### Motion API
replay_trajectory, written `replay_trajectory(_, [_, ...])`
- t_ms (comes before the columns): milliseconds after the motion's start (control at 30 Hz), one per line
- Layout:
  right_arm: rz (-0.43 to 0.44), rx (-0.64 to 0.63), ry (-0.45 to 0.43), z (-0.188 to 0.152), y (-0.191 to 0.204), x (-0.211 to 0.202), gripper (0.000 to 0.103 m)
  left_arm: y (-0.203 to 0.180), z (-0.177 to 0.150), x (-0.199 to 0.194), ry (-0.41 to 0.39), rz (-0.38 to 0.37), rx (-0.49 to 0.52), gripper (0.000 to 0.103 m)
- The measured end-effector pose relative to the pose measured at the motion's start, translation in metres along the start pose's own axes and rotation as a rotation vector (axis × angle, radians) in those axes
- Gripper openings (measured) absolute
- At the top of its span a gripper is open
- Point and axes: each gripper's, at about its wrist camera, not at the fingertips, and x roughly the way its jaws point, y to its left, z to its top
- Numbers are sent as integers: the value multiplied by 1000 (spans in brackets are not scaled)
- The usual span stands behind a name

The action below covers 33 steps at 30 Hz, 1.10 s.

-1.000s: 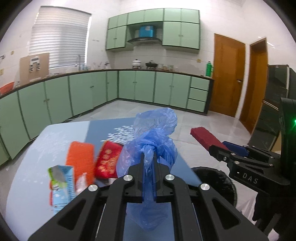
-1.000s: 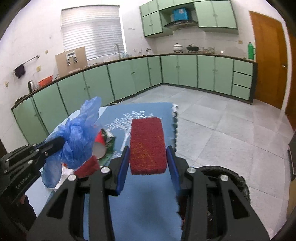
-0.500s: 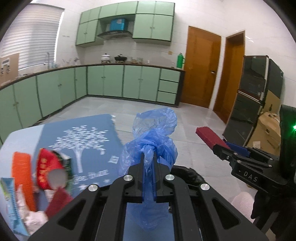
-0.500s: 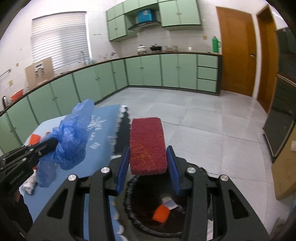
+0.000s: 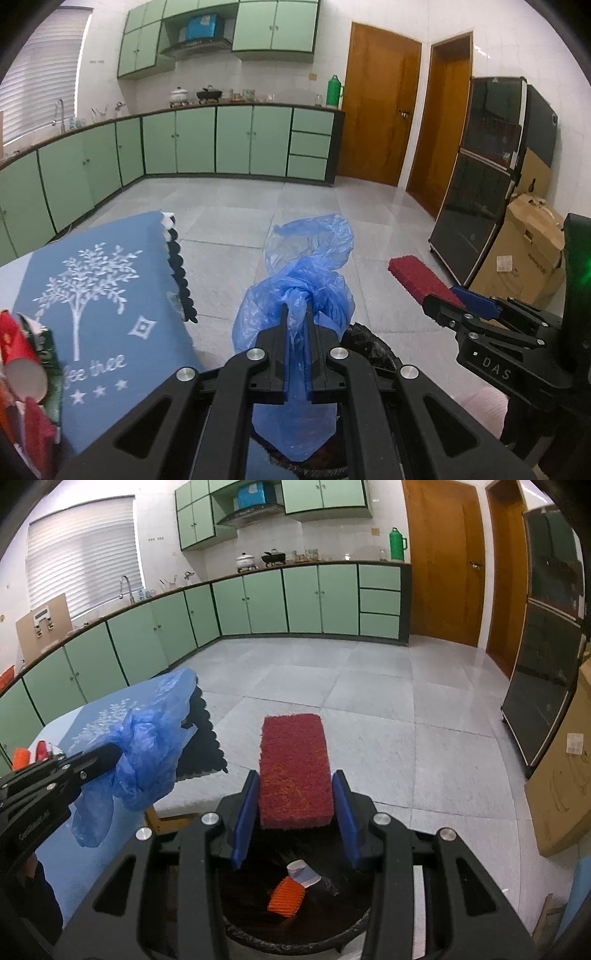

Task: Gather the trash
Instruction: 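Carry the blue bag and red sponge over the bin and release both, then return both grippers to the table and grasp the milk carton with the left gripper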

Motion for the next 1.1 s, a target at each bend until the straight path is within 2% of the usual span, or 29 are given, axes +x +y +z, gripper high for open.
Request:
replay_trajectory(100, [-2,8,18,-3,-7,11,40,-2,1,13,24,-10,6,6])
replay_trajectory(200, [-20,10,27,-5,-11,19,58,-3,3,23,47,-23,13,10])
replay_trajectory(233, [-30,12,24,-7,-13,21,60,-3,3,25,54,-32,14,18])
replay_trajectory(267, [-36,12,26,-6,-12,22,61,-3,3,26,54,-28,15,32])
replay_trajectory(333, [-53,21,31,-8,-16,24,66,-1,3,24,42,-22,8,47])
replay_trajectory(367, [-60,26,30,-8,-18,24,68,2,3,23,37,-19,0,49])
replay_trajectory(533, [-102,49,1,-9,-19,13,90,18,5,10,21,14,-22,55])
replay_trajectory(667, [-86,62,-5,-3,-13,5,92,34,7,-16,-18,66,-39,68])
replay_trajectory(833, [-8,42,-45,8,21,-15,94,58,5,-58,-70,139,-56,75])
replay_trajectory(1100, [129,-6,-83,18,97,-30,94,109,-16,-125,-122,320,-97,77])
